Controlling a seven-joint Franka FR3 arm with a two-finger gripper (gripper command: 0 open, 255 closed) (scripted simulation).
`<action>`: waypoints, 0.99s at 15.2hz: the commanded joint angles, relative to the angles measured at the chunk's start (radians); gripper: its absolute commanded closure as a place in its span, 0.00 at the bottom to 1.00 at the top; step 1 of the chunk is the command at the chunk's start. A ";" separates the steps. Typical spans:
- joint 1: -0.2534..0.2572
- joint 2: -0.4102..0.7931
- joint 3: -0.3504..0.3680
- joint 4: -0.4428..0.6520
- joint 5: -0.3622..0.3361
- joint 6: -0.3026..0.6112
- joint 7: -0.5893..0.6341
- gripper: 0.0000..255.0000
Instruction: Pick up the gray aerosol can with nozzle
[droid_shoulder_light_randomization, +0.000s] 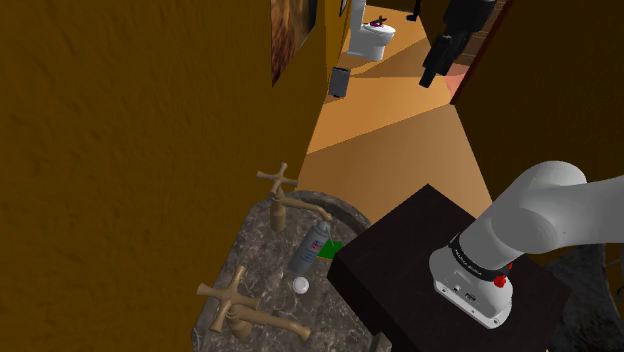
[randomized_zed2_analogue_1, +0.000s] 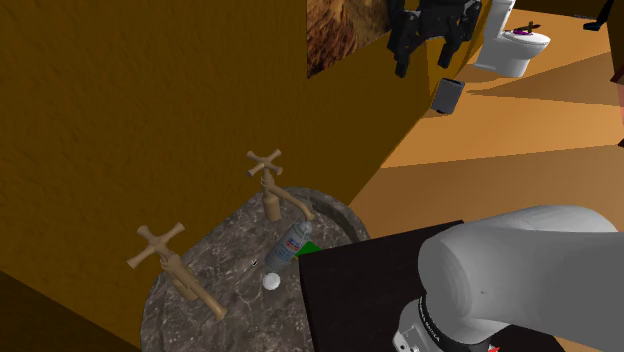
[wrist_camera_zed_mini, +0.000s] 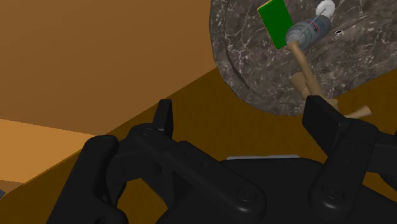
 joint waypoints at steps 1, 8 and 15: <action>0.000 0.000 0.000 0.000 0.000 0.000 0.000 0.00; 0.007 0.060 0.080 -0.155 0.072 0.130 0.147 0.00; 0.028 0.184 0.162 -0.264 0.157 0.286 0.285 0.00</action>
